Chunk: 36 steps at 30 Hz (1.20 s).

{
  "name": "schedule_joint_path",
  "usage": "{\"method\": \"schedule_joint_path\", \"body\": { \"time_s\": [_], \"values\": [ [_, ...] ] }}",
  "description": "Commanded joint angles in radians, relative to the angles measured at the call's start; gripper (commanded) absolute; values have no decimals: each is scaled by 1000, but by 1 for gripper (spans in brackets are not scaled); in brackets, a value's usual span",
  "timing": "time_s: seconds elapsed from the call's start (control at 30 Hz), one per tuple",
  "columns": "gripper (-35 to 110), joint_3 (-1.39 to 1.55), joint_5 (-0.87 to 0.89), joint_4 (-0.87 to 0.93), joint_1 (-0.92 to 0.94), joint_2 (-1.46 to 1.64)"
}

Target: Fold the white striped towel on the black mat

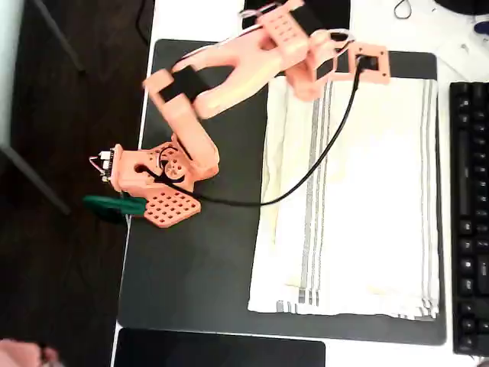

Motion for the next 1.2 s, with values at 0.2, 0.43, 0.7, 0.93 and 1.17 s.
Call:
{"method": "schedule_joint_path", "body": {
  "time_s": [0.2, 0.43, 0.7, 0.93, 1.17],
  "values": [
    [10, -476, 60, 91, 0, -336],
    [20, -643, 61, 106, 18, -485],
    [21, -666, 41, 64, 40, -591],
    [15, -785, 67, 78, 26, -741],
    [0, -831, 100, 123, 25, -744]
  ]
}}
